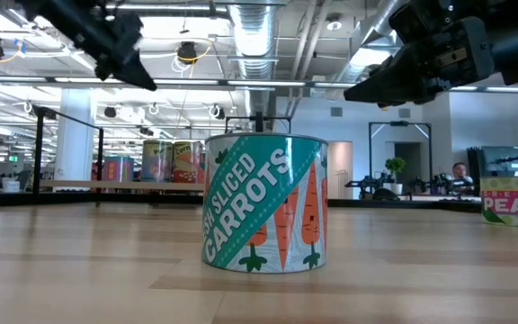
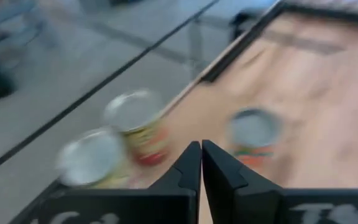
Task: Pick and place cans onto a shelf
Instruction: Put the canned corn on the shelf aligned with the other canned corn
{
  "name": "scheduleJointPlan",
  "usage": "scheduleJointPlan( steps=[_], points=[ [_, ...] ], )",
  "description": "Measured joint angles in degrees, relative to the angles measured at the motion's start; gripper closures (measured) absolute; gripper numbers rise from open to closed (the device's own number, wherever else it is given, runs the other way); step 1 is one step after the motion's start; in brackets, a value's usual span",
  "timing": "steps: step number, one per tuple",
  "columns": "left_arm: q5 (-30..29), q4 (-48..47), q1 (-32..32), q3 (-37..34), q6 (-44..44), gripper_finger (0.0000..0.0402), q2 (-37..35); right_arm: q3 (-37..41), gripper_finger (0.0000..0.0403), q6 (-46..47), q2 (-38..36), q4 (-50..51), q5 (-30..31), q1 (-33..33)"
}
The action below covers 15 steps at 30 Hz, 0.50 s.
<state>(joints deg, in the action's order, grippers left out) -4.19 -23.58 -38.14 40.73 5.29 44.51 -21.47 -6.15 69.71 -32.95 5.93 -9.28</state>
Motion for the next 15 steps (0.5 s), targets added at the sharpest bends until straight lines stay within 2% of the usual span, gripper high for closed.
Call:
scheduleJointPlan(
  steps=[7,12,15],
  points=[
    [0.95,18.08,15.18,-14.63,-5.84,0.0401,-11.69,-0.41,0.0396,0.15,0.0,0.46,1.07,-1.1],
    [0.92,28.62,23.35,-21.5,-5.01,0.0401,-13.57,-4.57,0.0396,-0.27,0.02,8.41,6.1,-3.88],
    [0.89,32.5,27.32,-23.79,-3.54,0.0401,-13.32,-7.75,0.0387,0.75,0.01,13.77,6.5,-5.31]
  ],
)
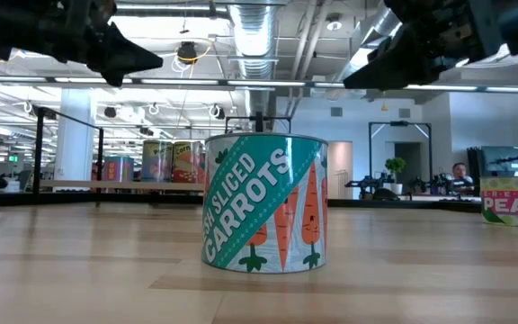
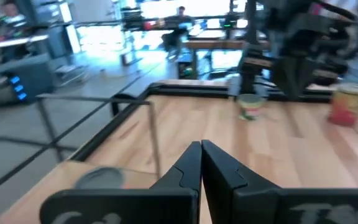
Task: Pick and place cans onto a shelf
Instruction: Put the canned corn on the shelf aligned with the other canned corn
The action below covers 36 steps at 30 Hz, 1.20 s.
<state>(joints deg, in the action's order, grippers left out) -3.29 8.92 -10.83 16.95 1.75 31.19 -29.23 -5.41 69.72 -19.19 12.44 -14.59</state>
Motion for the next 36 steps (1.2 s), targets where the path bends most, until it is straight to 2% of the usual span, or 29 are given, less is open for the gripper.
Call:
scheduleJointPlan(
  steps=[6,11,17,20,24,29,36],
  points=[
    [-0.11,1.35,6.77,-1.57,1.45,0.0401,0.78,-2.93,0.0346,5.42,-0.01,6.45,0.69,-2.69],
    [-2.78,1.31,11.49,-2.25,2.75,0.0401,2.22,-6.55,0.0299,12.23,-0.01,17.64,6.3,-7.48],
    [-8.02,1.31,14.92,-2.27,2.95,0.0401,5.23,-14.35,0.0239,26.31,0.0,35.81,7.66,-14.58],
    [-9.14,1.57,15.75,-2.27,2.09,0.0401,6.68,-18.66,0.0225,35.72,0.01,45.65,7.66,-19.16],
    [-9.57,3.24,16.63,-2.27,1.82,0.0401,8.26,-23.98,0.0237,47.75,0.99,54.77,8.33,-26.36],
    [-9.58,6.17,17.32,-2.27,1.87,0.0401,9.9,-32.49,0.0274,60.76,6.75,66.43,8.23,-34.67],
    [-9.57,7.62,17.33,-2.27,1.87,0.0401,10.92,-44.69,0.0338,78.95,17.38,80.18,0.77,-41.37]
  ],
)
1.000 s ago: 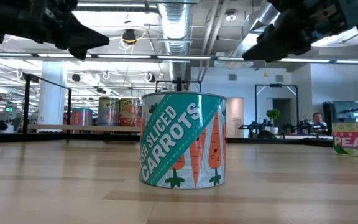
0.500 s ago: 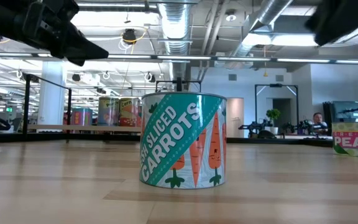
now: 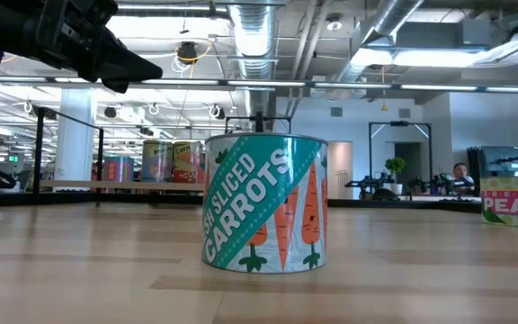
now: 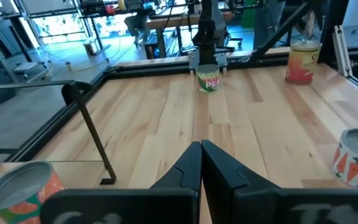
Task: Pick and place cans onto a shelf
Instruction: Put the canned corn on the shelf aligned with the other canned corn
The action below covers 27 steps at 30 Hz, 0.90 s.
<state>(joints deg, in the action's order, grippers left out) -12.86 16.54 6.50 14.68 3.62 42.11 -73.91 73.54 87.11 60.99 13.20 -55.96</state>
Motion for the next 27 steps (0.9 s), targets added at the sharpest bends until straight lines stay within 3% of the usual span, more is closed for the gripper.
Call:
scheduleJointPlan(
  steps=[4,9,14,17,21,27],
  points=[
    [0.0,-0.06,0.0,0.0,-0.26,0.0401,0.0,-4.63,0.0334,10.89,5.46,6.8,-6.77,-2.17],
    [0.01,-0.04,0.0,0.0,-1.0,0.0401,0.0,-6.44,0.0279,15.48,10.8,10.67,-12.66,-2.79],
    [0.02,-0.15,0.0,0.0,-1.29,0.0401,0.02,-6.47,0.0214,15.18,13.12,10.75,-13.35,-1.63],
    [0.02,-0.15,0.0,0.0,-1.64,0.0401,0.01,-6.44,0.0196,15.15,13.58,11.56,-13.32,-1.23],
    [0.02,-0.39,0.0,0.0,-2.28,0.0401,0.0,-6.17,0.0211,14.73,13.51,12.17,-12.86,-0.62],
    [0.03,-0.53,0.0,0.0,-2.87,0.0401,0.0,-3.99,0.0285,12.03,13.3,9.26,-13.52,0.06]
  ],
)
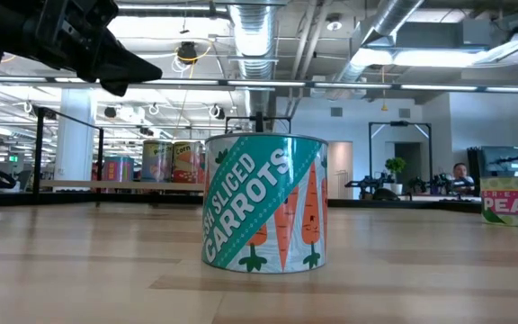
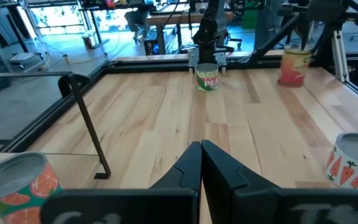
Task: Pick and place cans onto a shelf
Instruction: Put the canned corn on the shelf aligned with the other canned corn
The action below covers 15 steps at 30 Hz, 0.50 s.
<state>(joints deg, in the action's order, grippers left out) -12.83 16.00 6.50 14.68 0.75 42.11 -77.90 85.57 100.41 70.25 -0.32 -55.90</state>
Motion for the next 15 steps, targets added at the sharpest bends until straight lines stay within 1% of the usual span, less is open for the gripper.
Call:
scheduleJointPlan(
  steps=[4,7,11,12,15],
  points=[
    [0.0,0.01,0.02,0.0,-0.97,0.0401,0.0,0.17,0.0319,-5.19,0.01,-0.39,-0.47,1.79],
    [0.01,0.07,0.02,0.0,-1.89,0.0401,0.02,0.21,0.0347,-10.65,-0.36,-0.3,0.45,3.81],
    [0.01,0.03,0.02,0.0,-4.03,0.0401,0.0,-2.51,0.0393,-17.03,-0.92,2.06,2.37,6.92],
    [0.01,0.01,0.02,0.0,-4.31,0.0401,0.0,-3.75,0.0396,-18.88,-1.11,2.78,3.02,7.75],
    [0.01,0.01,0.02,0.02,-4.36,0.0401,0.0,-7.91,0.0388,-25.76,-1.26,4.4,6.02,10.85]
  ],
)
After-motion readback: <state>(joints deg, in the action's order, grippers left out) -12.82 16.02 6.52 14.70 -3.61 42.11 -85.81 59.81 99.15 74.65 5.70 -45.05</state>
